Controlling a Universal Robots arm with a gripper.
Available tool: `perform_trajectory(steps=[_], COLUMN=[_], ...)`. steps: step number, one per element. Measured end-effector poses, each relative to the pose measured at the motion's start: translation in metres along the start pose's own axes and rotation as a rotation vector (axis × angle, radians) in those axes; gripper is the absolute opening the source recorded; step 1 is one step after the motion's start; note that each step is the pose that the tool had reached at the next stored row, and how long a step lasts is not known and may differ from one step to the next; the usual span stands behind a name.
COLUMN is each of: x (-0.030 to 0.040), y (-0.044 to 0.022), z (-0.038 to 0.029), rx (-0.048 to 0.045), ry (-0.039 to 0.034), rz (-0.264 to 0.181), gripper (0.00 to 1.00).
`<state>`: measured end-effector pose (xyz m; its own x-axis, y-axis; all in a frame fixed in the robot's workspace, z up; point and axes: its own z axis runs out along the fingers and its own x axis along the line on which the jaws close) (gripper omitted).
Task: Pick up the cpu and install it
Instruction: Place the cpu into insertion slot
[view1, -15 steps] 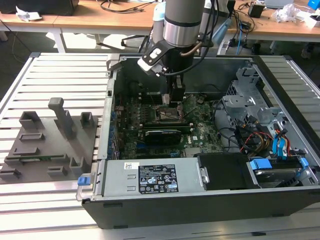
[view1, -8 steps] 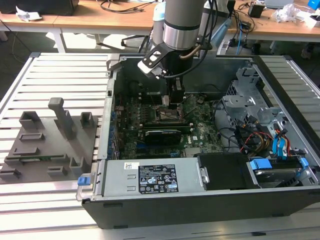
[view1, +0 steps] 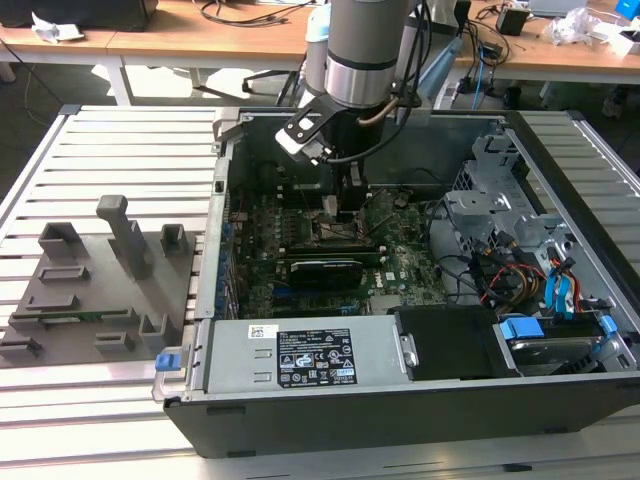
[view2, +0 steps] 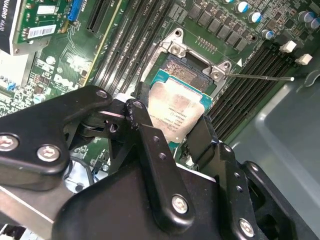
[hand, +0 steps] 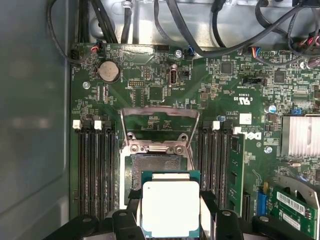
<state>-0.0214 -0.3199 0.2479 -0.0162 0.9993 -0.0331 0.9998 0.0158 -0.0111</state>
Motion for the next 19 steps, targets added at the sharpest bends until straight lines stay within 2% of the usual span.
perform_trajectory(steps=[6, 7, 9, 10, 13, 19], x=[0.0054, 0.0068, 0.0068, 0.0070, 0.0078, 0.0101], y=[0.0002, 0.0003, 0.0005, 0.0005, 0.0006, 0.0005], z=[0.0103, 0.0156, 0.0354, 0.0404, 0.0451, 0.0474], rx=[0.0001, 0.0000, 0.0001, 0.0003, 0.0004, 0.0005], ry=[-0.0002, 0.0000, 0.0000, 0.0000, -0.0001, 0.0000], rz=[0.000, 0.000, 0.002, 0.006, 0.007, 0.010], gripper=[0.55, 0.55, 0.55, 0.55, 0.55, 0.55])
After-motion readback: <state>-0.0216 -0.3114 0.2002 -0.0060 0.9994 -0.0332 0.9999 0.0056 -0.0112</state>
